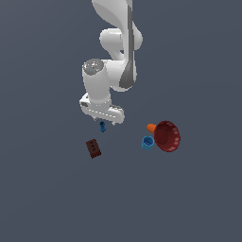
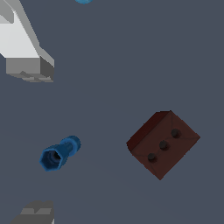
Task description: Pick up a designated object from a clutter of objects.
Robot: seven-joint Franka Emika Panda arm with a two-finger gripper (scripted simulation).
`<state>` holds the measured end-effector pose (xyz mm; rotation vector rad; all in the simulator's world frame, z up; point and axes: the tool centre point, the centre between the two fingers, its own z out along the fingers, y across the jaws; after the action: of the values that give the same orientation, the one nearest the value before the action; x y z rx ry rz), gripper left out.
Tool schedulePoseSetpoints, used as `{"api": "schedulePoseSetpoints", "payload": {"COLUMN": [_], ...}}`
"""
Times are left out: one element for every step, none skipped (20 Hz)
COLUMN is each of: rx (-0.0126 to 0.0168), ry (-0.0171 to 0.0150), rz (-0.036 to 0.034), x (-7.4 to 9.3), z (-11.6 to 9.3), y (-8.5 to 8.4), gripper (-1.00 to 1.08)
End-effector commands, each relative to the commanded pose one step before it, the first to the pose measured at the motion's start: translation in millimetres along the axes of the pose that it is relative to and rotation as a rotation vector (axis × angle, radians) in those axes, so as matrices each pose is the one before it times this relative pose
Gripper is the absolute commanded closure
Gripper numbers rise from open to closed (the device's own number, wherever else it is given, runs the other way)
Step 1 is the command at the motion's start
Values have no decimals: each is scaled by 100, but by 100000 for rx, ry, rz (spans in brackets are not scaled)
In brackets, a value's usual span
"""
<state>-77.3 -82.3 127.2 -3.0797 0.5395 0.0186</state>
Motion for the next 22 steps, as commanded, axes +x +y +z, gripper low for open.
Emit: {"api": "schedulePoseSetpoints", "payload": {"rx": [-346, -127, -120, -112, -102, -92, -81, -69, -57, -45, -33, -19, 0, 13, 0, 0, 0, 0, 0, -36, 0, 0], "ry": [563, 146, 134, 122, 109, 96, 84, 71, 58, 45, 33, 19, 0, -107, 0, 0, 0, 0, 0, 23, 0, 0], "rz": [2803, 919, 835, 760, 674, 595, 517, 436, 356, 277, 202, 116, 0, -163, 0, 0, 0, 0, 0, 55, 0, 0], "x": [-684, -237, -220, -202, -183, -164, -143, -122, -101, -79, -56, -34, -14, 52, -1, -4, -7, -9, -11, -10, -14, -15], "z": [1166, 375, 338, 301, 266, 232, 199, 167, 136, 105, 74, 45, 17, -71, 24, 73, 122, 170, 217, 257, 310, 355], "y": [1142, 382, 348, 317, 282, 249, 217, 183, 150, 117, 85, 49, 0, -61, 0, 1, 2, 2, 3, 24, 4, 4], "gripper": [-92, -92, -92, -92, -92, -92, -92, -92, -92, -92, -92, -92, -92, -92, -92, -92, -92, -92, -92, -92, -92, -92]}}
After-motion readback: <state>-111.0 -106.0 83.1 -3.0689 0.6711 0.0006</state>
